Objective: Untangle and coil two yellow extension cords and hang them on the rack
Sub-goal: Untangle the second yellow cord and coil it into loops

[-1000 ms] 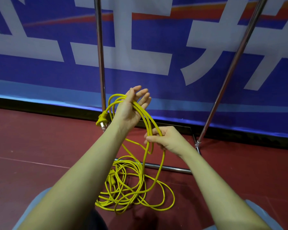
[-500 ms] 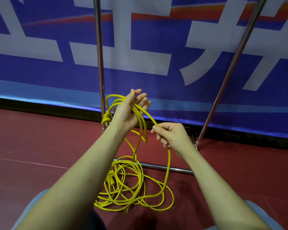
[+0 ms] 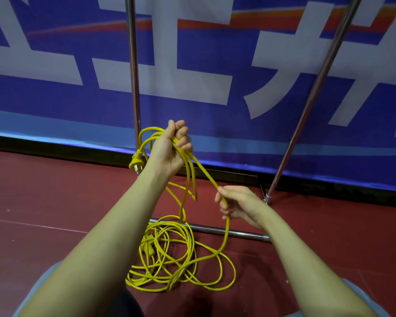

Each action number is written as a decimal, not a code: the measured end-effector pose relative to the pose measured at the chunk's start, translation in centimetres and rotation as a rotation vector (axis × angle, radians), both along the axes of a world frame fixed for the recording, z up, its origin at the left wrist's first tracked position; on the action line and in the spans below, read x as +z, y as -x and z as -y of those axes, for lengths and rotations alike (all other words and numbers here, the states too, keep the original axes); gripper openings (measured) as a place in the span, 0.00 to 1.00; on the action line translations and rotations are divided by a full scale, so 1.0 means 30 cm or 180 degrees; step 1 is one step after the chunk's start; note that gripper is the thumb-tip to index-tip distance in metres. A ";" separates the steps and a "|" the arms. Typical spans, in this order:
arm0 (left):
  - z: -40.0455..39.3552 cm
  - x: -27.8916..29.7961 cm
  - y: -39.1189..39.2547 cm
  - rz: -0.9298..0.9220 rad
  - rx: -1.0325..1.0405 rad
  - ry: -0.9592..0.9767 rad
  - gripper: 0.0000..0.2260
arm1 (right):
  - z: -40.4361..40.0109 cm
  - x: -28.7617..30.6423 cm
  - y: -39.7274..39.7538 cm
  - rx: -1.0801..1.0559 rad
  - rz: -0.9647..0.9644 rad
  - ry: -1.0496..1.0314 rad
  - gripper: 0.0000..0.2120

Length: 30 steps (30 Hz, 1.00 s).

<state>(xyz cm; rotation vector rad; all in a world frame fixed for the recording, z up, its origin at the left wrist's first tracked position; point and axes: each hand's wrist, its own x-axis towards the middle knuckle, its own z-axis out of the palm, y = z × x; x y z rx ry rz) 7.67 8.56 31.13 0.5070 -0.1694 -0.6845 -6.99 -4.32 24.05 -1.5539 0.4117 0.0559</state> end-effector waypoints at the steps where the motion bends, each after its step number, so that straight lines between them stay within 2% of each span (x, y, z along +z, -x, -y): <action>1: -0.005 -0.009 -0.005 0.0147 -0.0056 -0.0112 0.16 | 0.008 -0.001 -0.002 -0.0229 0.0040 -0.0106 0.08; 5: -0.024 -0.035 -0.016 0.0940 -0.0326 -0.0738 0.24 | 0.051 0.053 -0.016 -0.1221 0.0475 -0.0987 0.09; 8: -0.025 -0.058 0.006 0.1767 -0.0632 -0.1311 0.29 | 0.060 0.138 -0.011 -0.1476 0.0735 -0.1941 0.05; 9: -0.022 -0.066 0.019 0.2024 -0.0739 -0.1530 0.28 | 0.058 0.167 -0.008 -0.1465 0.0834 -0.2237 0.02; 12: -0.013 -0.083 0.062 0.2718 -0.1094 -0.1986 0.22 | 0.060 0.224 0.003 -0.1509 0.1137 -0.2807 0.11; 15: -0.004 -0.098 0.094 0.3441 -0.1339 -0.2345 0.18 | 0.057 0.245 -0.001 -0.1610 0.1244 -0.2975 0.19; 19: 0.021 -0.119 0.146 0.3937 -0.1634 -0.2694 0.09 | 0.034 0.243 -0.021 -0.1647 0.1467 -0.3191 0.25; 22: 0.039 -0.123 0.167 0.3799 -0.1702 -0.2508 0.03 | 0.041 0.240 -0.027 -0.1581 0.1568 -0.3214 0.28; 25: 0.050 -0.130 0.159 0.3363 -0.1363 -0.2236 0.03 | 0.068 0.223 -0.033 -0.1577 0.1435 -0.2727 0.25; 28: 0.067 -0.140 0.138 0.2599 -0.1145 -0.1919 0.05 | 0.080 0.183 -0.034 -0.1585 0.0888 -0.1628 0.17; 30: 0.083 -0.138 0.124 0.1918 -0.0913 -0.1642 0.06 | 0.076 0.153 -0.020 -0.1172 0.0354 -0.0752 0.16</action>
